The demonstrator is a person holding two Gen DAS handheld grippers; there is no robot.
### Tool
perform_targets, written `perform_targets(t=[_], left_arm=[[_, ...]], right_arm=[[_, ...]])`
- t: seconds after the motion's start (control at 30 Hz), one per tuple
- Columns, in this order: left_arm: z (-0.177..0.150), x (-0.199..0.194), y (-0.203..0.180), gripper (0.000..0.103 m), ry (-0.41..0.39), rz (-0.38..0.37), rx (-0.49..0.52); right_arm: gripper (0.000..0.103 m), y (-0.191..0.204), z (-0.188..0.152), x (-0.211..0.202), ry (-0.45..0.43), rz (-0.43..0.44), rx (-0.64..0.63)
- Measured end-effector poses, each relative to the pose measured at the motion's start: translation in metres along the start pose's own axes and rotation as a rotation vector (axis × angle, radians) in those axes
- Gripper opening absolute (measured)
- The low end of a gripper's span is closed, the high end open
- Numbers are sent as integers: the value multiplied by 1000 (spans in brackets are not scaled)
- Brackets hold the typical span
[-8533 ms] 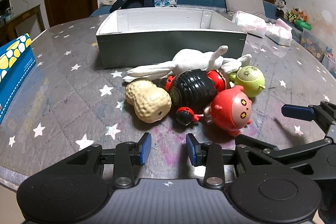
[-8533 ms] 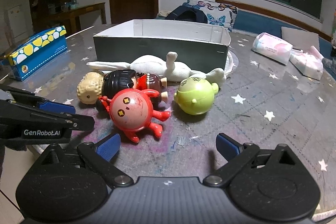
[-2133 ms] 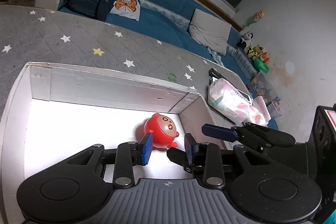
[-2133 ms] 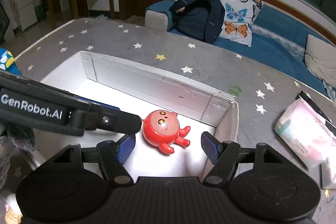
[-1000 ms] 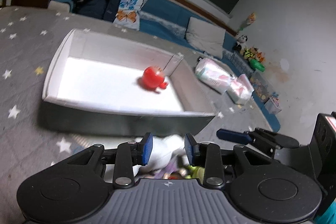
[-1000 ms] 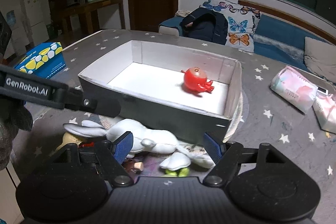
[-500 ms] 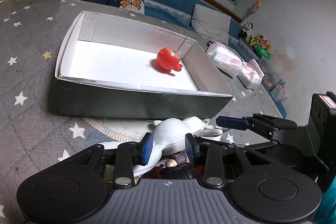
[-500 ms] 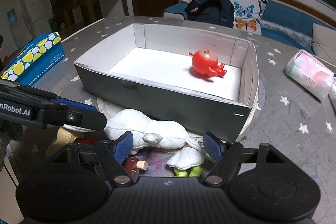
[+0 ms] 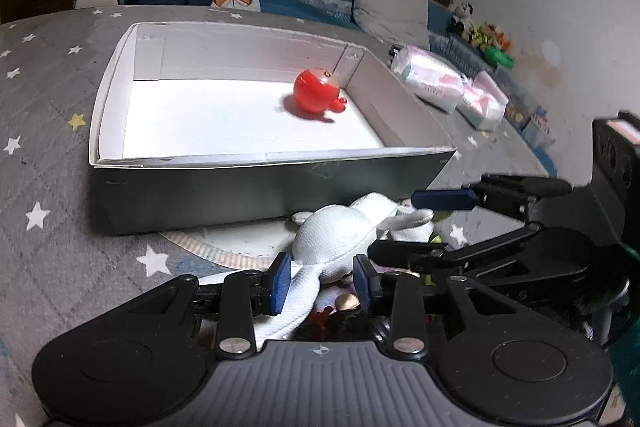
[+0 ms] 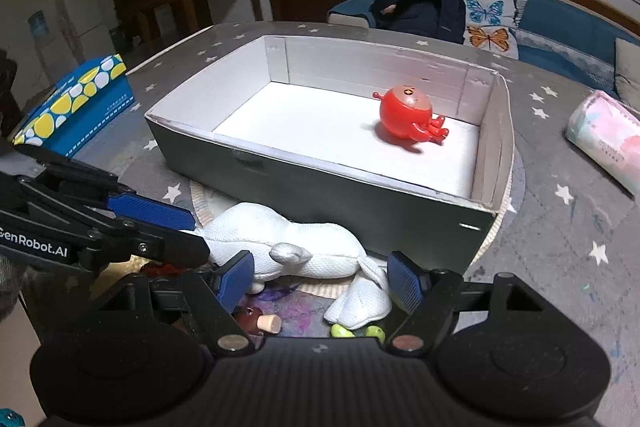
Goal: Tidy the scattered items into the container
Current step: 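Lower both grippers to the white plush rabbit and grasp it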
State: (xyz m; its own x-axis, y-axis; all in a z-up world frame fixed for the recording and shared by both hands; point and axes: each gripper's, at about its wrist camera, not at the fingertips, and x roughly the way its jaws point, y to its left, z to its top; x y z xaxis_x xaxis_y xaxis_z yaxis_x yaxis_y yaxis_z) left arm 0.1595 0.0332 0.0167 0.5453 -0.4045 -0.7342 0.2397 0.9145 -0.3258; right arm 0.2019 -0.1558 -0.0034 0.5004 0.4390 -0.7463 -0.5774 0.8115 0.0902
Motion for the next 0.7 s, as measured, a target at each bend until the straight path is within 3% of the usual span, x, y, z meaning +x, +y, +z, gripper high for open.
perform_targets(t=[0.37, 0.7], left_arm=[[6, 13, 5, 34, 78, -16, 43], [7, 5, 9, 11, 43, -27, 62]], right_arm=[[76, -6, 7, 7, 29, 68, -1], [74, -9, 4, 10, 43, 90, 20]])
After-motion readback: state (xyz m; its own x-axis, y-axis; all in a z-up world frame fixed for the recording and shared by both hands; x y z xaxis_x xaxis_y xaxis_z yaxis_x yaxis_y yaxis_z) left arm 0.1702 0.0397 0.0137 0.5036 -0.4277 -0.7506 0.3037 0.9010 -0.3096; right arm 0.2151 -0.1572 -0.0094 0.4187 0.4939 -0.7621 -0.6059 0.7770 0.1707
